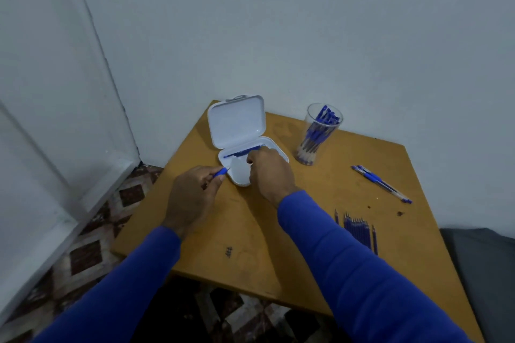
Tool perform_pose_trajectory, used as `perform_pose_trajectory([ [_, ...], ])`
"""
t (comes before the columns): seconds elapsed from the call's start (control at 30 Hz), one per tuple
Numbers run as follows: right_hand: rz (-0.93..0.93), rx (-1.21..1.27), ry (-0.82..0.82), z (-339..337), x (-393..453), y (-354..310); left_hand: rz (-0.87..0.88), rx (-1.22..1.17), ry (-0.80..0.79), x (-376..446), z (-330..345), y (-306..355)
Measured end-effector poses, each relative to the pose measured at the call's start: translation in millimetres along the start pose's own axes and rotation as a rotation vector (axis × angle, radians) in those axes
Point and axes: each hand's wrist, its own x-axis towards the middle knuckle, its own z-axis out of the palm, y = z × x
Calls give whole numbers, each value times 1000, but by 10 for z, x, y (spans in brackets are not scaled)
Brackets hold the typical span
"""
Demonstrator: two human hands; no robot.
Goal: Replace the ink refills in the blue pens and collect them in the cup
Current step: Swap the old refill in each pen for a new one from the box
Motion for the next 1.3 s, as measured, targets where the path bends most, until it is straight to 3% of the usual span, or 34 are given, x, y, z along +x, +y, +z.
perform_pose_trajectory([
  [0.27,-92,-136,-129,275,494,-71,-68,82,0,64,-141,-314],
  [0.97,-166,-113,-60,180,430,-109,-117,56,-7,-6,-114,-354],
  [1.17,-227,58,56,-134,168,-64,-44,18,-24,-32,2,-169],
  [1.3,-122,485,2,-203,-122,140,-1,-47,-47,-120,141,47],
])
